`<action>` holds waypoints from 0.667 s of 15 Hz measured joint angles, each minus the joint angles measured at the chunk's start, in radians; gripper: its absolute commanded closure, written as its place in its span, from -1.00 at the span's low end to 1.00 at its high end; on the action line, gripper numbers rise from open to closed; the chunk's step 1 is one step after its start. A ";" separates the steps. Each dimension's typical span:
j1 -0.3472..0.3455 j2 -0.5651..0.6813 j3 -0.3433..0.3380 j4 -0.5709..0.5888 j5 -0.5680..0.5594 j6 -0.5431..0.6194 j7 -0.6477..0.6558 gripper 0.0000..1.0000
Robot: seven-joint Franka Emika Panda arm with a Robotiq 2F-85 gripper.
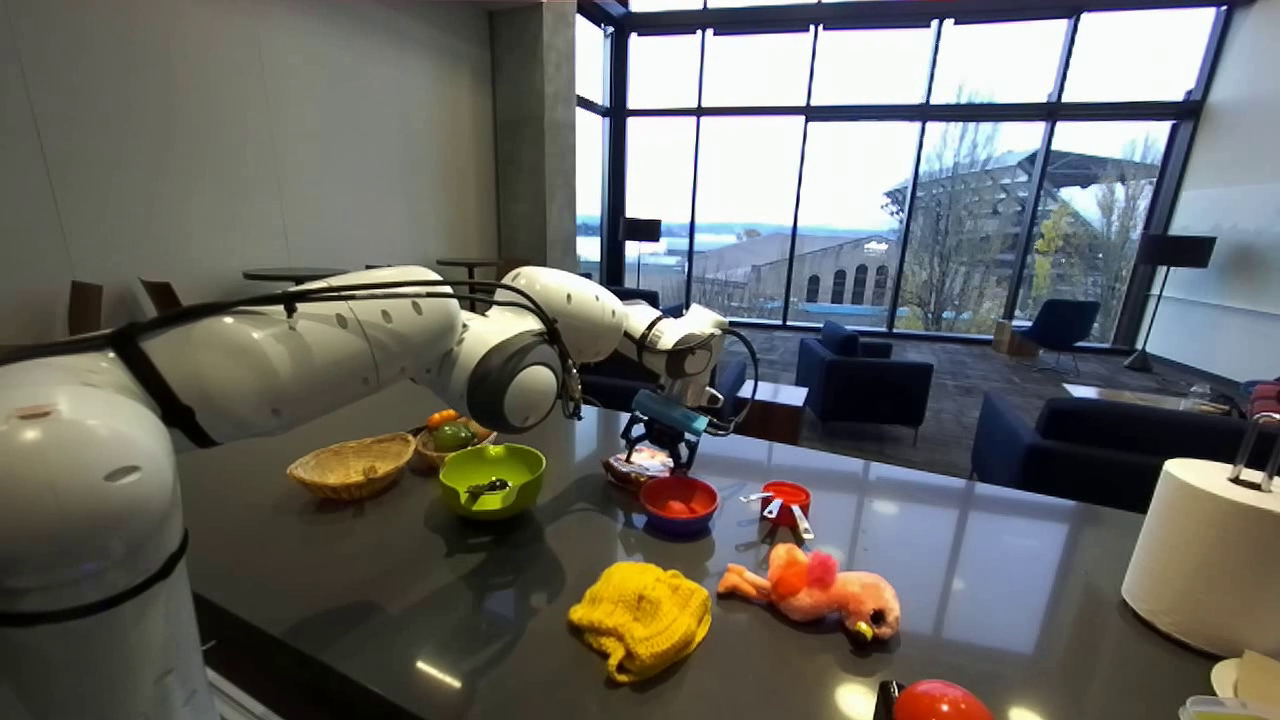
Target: Put the brown packet inside the green bowl
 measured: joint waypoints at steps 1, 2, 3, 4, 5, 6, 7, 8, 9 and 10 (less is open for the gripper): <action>-0.004 0.001 -0.001 0.000 0.000 -0.003 -0.003 -1.00; -0.007 0.001 -0.001 0.000 0.000 -0.006 -0.005 -1.00; -0.009 0.002 -0.001 0.000 0.000 -0.009 -0.007 -1.00; -0.011 0.004 -0.001 0.000 0.000 -0.013 -0.008 -1.00; -0.012 0.006 -0.001 0.000 0.000 -0.016 -0.010 -1.00; -0.012 0.008 -0.001 0.000 0.000 -0.018 -0.014 -0.81; -0.012 0.011 0.000 0.000 0.000 -0.022 -0.019 -0.51; -0.012 0.013 0.001 0.000 0.001 -0.026 -0.023 -0.36; -0.012 0.014 0.002 0.000 0.001 -0.029 -0.026 -0.23; -0.012 0.016 0.003 0.000 0.001 -0.032 -0.026 -0.03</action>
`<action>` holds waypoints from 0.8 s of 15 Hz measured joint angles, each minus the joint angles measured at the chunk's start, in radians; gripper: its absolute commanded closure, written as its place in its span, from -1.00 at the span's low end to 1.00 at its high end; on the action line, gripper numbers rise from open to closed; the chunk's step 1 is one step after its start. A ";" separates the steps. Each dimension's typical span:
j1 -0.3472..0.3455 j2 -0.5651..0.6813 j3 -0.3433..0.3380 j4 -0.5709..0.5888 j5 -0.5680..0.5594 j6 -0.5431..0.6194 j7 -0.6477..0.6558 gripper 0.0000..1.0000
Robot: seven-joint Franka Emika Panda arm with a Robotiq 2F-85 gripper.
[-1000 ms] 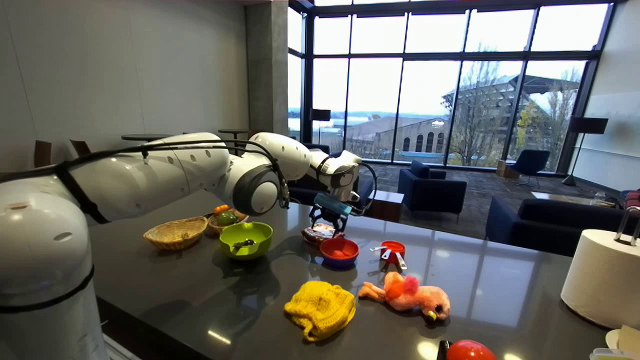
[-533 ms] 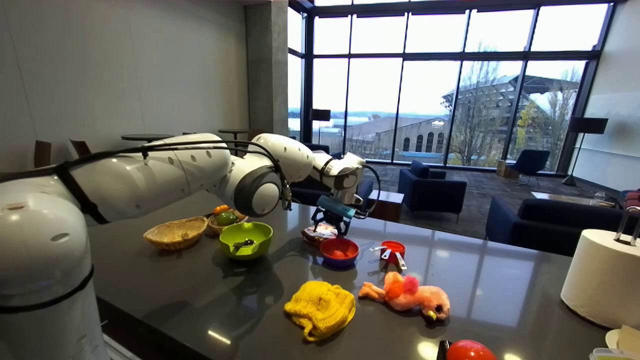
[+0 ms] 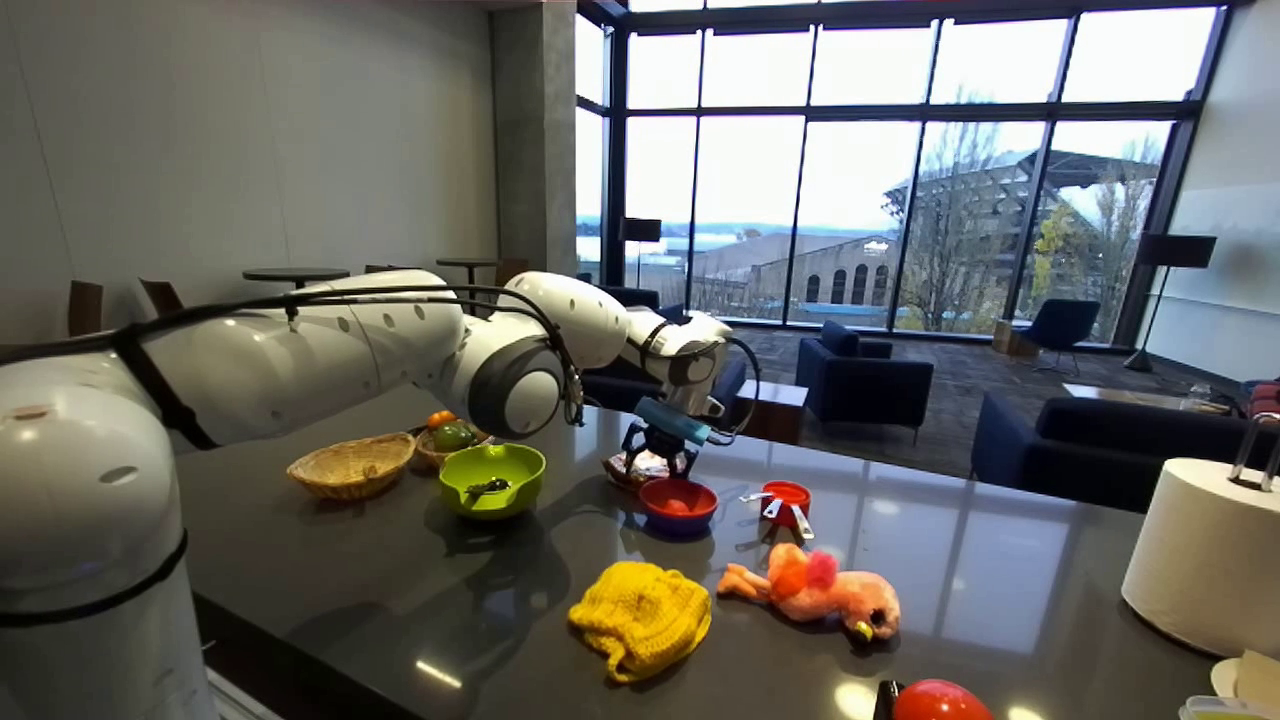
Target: Put the brown packet inside the green bowl
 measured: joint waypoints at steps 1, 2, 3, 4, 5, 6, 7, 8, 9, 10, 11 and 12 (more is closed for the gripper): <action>0.000 0.001 0.001 0.002 0.000 -0.002 0.000 0.11; 0.000 0.001 0.003 0.005 0.001 -0.006 0.000 0.25; 0.000 0.001 0.004 0.009 0.001 -0.010 -0.001 0.41; 0.000 0.001 0.004 0.011 0.001 -0.012 -0.001 0.52; 0.000 0.001 0.004 0.014 0.001 -0.014 -0.001 0.65; 0.000 0.001 0.004 0.018 0.001 -0.015 -0.001 0.75; -0.001 0.001 0.004 0.021 0.001 -0.015 -0.001 0.87; -0.001 0.001 0.004 0.024 0.001 -0.015 -0.001 0.94; 0.000 0.001 0.005 0.027 0.001 -0.015 -0.001 0.90; 0.001 0.001 0.005 0.030 0.001 -0.015 -0.001 0.89; 0.003 0.001 0.005 0.032 0.001 -0.015 -0.001 0.93; 0.005 0.001 0.005 0.034 0.001 -0.015 -0.001 0.98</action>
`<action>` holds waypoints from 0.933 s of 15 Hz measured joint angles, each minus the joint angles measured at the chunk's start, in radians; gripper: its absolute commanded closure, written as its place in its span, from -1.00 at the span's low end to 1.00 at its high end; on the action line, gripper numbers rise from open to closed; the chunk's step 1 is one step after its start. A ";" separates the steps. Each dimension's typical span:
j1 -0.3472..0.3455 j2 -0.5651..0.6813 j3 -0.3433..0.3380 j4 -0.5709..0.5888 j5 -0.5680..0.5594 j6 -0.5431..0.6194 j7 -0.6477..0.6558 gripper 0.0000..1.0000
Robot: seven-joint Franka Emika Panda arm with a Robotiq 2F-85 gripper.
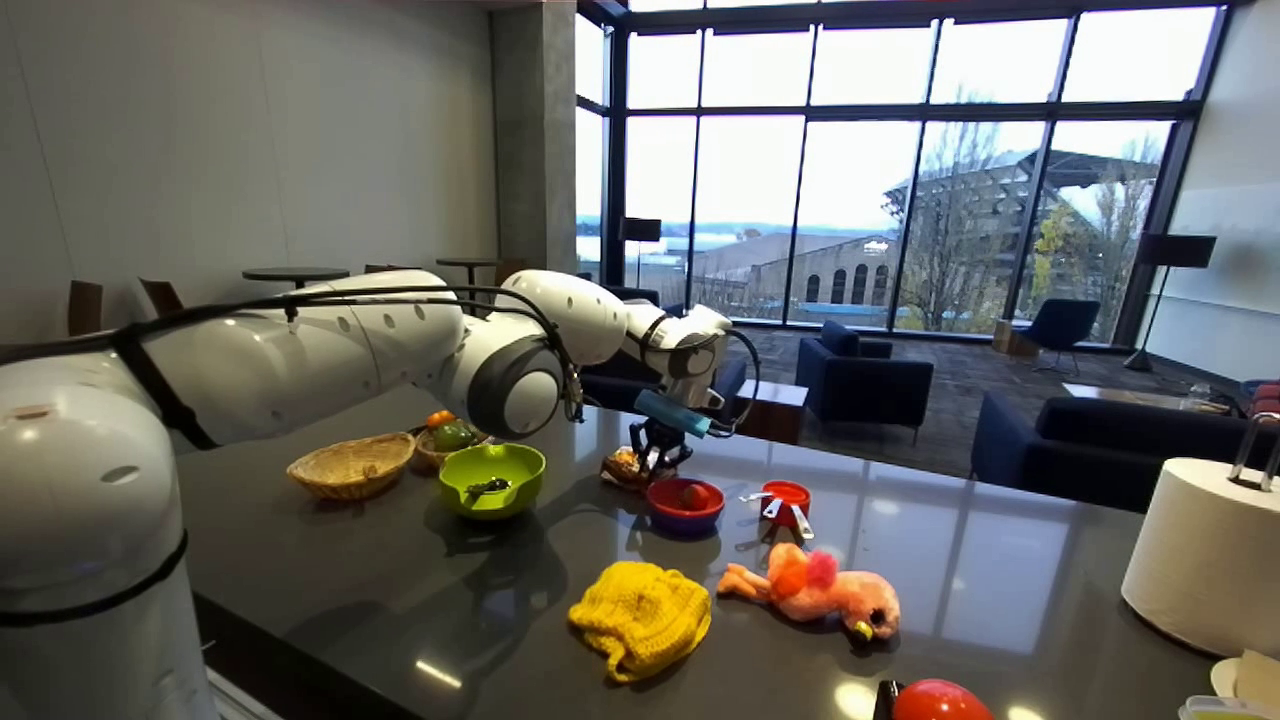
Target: Put the brown packet inside the green bowl
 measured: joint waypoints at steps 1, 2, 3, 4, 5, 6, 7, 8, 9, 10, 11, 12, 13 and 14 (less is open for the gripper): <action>0.003 0.000 0.000 0.002 0.000 0.000 0.000 0.98; 0.008 0.000 0.000 0.005 0.000 0.000 0.000 0.98; 0.013 0.000 0.000 0.009 0.000 -0.001 0.000 0.95; 0.018 0.000 0.000 0.012 -0.001 -0.001 0.000 0.98; 0.024 0.000 0.000 0.014 -0.001 -0.001 0.000 1.00; 0.030 0.000 0.000 0.017 -0.001 -0.001 0.000 0.98; 0.036 0.000 0.000 0.021 -0.002 -0.001 0.000 0.99; 0.041 0.000 0.000 0.025 -0.003 -0.001 0.000 0.98; 0.047 0.000 -0.001 0.030 -0.004 -0.001 0.000 0.99; 0.054 0.002 -0.006 0.045 -0.004 -0.010 0.001 0.98; 0.063 0.006 -0.011 0.069 -0.004 -0.024 0.002 0.98; 0.071 0.008 -0.016 0.091 -0.004 -0.034 0.003 0.98; 0.077 0.005 -0.018 0.101 -0.005 -0.033 0.003 0.98; 0.082 0.000 -0.018 0.104 -0.006 -0.028 0.004 0.98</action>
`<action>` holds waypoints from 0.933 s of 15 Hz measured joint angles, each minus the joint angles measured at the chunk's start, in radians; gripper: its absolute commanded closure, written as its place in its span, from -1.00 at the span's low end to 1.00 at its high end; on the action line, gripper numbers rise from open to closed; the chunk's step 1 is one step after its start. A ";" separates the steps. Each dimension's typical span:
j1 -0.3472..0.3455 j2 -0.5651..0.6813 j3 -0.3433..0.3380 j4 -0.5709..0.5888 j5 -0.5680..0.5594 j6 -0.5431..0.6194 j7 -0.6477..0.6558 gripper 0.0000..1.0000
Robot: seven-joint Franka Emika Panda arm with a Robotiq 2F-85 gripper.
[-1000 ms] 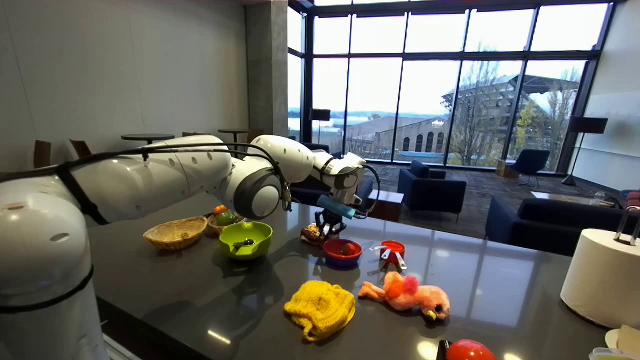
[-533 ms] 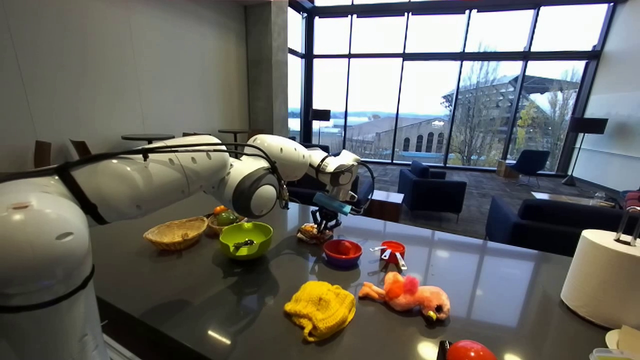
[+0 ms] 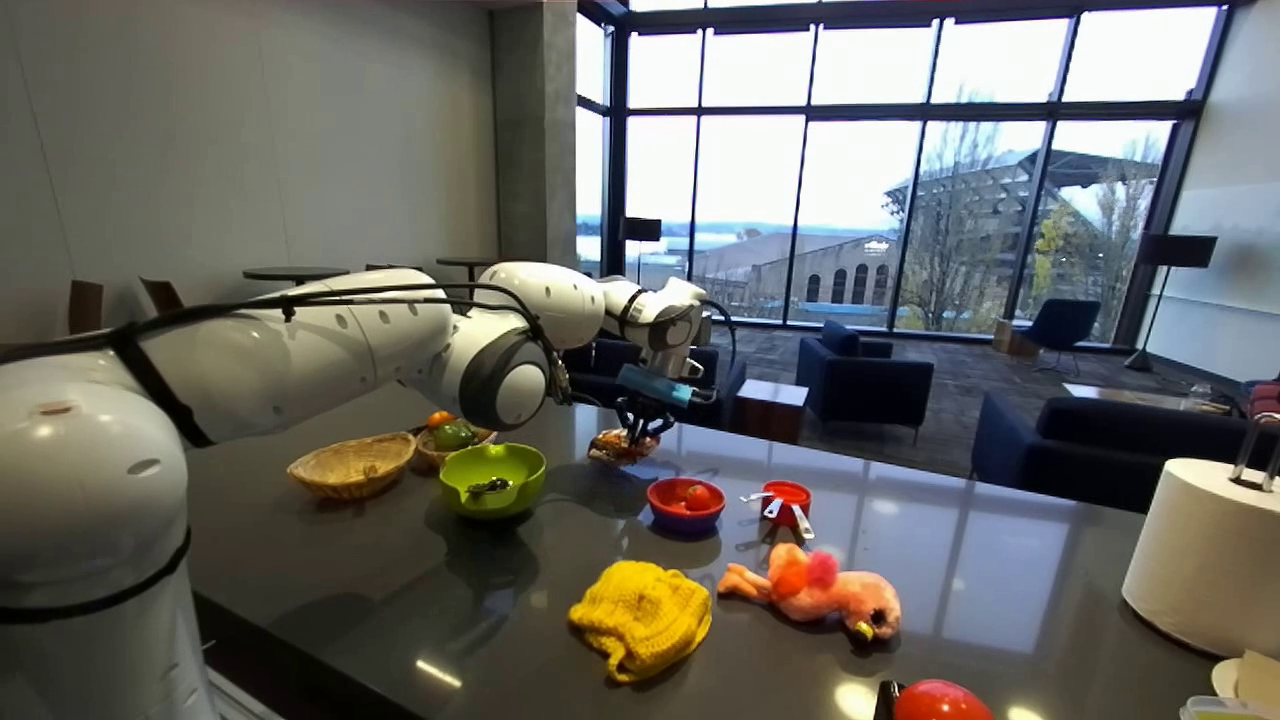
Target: Put the brown packet inside the green bowl
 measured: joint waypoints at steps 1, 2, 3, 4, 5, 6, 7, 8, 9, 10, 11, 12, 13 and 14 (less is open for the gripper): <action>0.005 -0.005 0.000 0.002 -0.001 0.004 0.000 0.98; 0.010 -0.010 -0.001 0.003 -0.002 0.006 0.001 0.98; 0.016 -0.015 -0.001 0.003 -0.004 0.008 0.002 0.98; 0.022 -0.021 -0.002 0.003 -0.008 0.009 0.004 0.98; 0.029 -0.026 -0.004 0.005 -0.014 0.011 0.007 0.98; 0.037 -0.029 -0.006 0.007 -0.020 0.012 0.012 0.98; 0.045 -0.033 -0.009 0.009 -0.027 0.012 0.020 0.98; 0.053 -0.037 -0.013 0.010 -0.035 0.012 0.027 0.98; 0.062 -0.040 -0.016 0.011 -0.043 0.012 0.037 0.98; 0.070 -0.045 -0.020 0.012 -0.053 0.012 0.046 0.98; 0.079 -0.049 -0.024 0.012 -0.063 0.012 0.058 0.98; 0.088 -0.051 -0.028 0.014 -0.073 0.012 0.070 0.98; 0.097 -0.052 -0.031 0.015 -0.084 0.012 0.083 0.98; 0.107 -0.053 -0.036 0.017 -0.094 0.013 0.094 0.98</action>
